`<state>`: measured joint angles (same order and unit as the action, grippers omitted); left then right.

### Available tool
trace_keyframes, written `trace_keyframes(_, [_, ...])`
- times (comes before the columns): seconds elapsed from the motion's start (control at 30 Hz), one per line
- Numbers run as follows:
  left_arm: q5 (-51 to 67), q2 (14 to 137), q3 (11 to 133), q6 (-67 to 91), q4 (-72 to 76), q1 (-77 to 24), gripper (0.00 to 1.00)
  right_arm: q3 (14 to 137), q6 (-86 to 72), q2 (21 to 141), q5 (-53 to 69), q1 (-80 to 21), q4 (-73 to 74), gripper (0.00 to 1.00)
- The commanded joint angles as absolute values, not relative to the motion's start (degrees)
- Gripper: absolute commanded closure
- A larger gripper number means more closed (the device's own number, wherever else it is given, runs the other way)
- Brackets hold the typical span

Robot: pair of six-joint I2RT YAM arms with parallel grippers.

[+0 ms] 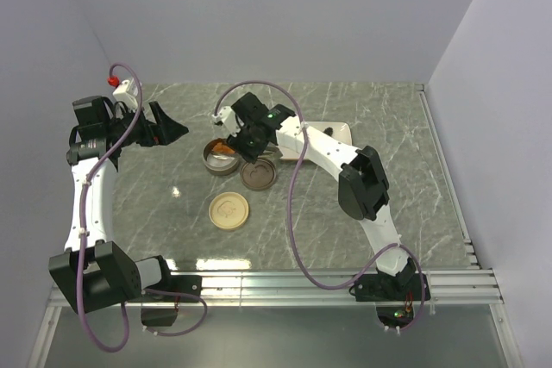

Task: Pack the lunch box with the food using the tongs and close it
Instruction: Place the food into the lunch box, then pick up the food using the clamp

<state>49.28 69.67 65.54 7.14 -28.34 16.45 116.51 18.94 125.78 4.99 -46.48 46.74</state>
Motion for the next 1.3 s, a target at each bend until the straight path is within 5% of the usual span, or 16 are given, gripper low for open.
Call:
trace_keyframes(0.0, [51.06,69.78,66.36,6.33,-27.95,16.87,0.01,120.59,18.63,124.81,4.31,-46.93,45.35,0.43])
trace_keyframes(0.53, [51.42,69.79,68.03,6.5,-28.56,16.87,0.01,119.01,14.16,113.12,8.87,-44.57,45.88,0.44])
trace_keyframes(0.83, [51.5,69.17,68.03,7.21,-27.86,16.79,0.01,109.36,5.72,102.84,17.93,-25.69,48.69,0.45])
trace_keyframes(1.27, [51.86,69.0,65.92,8.96,-25.23,16.79,0.0,88.07,-2.54,91.23,9.77,-6.68,49.83,0.48])
